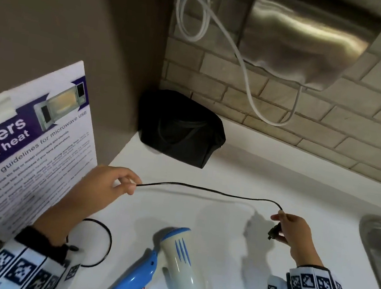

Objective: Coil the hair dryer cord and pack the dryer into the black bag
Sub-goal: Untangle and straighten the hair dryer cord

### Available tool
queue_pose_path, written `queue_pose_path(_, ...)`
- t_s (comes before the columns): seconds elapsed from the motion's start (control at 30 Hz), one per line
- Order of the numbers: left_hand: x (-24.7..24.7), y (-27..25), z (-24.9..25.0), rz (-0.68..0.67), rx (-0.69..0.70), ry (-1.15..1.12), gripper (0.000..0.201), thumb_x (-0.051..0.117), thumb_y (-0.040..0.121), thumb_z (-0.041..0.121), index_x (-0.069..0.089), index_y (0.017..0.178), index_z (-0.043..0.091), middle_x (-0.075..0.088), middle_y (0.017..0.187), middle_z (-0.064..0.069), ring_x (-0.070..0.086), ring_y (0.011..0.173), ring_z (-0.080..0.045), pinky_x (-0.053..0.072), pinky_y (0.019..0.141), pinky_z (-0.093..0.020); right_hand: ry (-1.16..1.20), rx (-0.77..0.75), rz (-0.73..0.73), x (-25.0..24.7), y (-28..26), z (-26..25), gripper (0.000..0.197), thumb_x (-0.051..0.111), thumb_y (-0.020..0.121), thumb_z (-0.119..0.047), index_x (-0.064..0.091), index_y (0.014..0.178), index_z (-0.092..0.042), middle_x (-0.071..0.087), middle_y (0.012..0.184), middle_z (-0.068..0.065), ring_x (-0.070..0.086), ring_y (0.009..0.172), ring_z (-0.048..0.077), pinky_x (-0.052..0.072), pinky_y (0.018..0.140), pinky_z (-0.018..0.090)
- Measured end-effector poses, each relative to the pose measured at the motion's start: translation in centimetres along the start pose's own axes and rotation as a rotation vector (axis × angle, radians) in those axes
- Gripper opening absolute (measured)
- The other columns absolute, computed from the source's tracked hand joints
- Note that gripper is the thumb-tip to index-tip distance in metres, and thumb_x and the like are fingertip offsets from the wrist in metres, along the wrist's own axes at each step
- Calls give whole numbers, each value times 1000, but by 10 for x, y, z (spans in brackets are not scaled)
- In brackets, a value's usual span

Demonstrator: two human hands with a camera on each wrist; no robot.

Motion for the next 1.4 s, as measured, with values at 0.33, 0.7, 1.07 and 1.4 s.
queue_pose_path(0.33,59,73,-1,123,2,-47,24,60,85,8,68,78,29,68,76,6,66,74,-21,52,71,-34,90,-18,8,25,-8,24,11,52,94,-8,47,104,-9,59,80,17,64,66,28,58,56,38)
queue_pose_path(0.7,103,85,-25,-148,-99,29,33,55,92,7,62,123,16,65,121,-6,60,111,-18,46,91,-24,124,-3,-84,40,-8,38,4,53,93,-1,55,91,-4,65,93,19,70,77,32,60,51,29)
queue_pose_path(1.07,102,75,-24,-316,-161,125,47,64,88,20,52,134,19,51,138,-4,59,112,-21,44,101,-31,98,-103,-102,44,-12,35,9,60,90,-12,60,97,-7,66,101,17,67,89,29,57,82,37)
queue_pose_path(1.4,52,-8,-30,-276,-152,-138,9,68,86,25,70,94,23,71,86,5,67,80,-9,56,88,-37,-439,-360,-94,52,-46,11,40,59,90,-16,51,129,-12,49,122,21,50,77,17,38,76,27)
Point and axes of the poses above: each hand's wrist, its own y-axis towards the middle knuckle, its own x-axis out of the palm, z = x × y, the point moved 3 cm from there along y, towards the middle knuckle
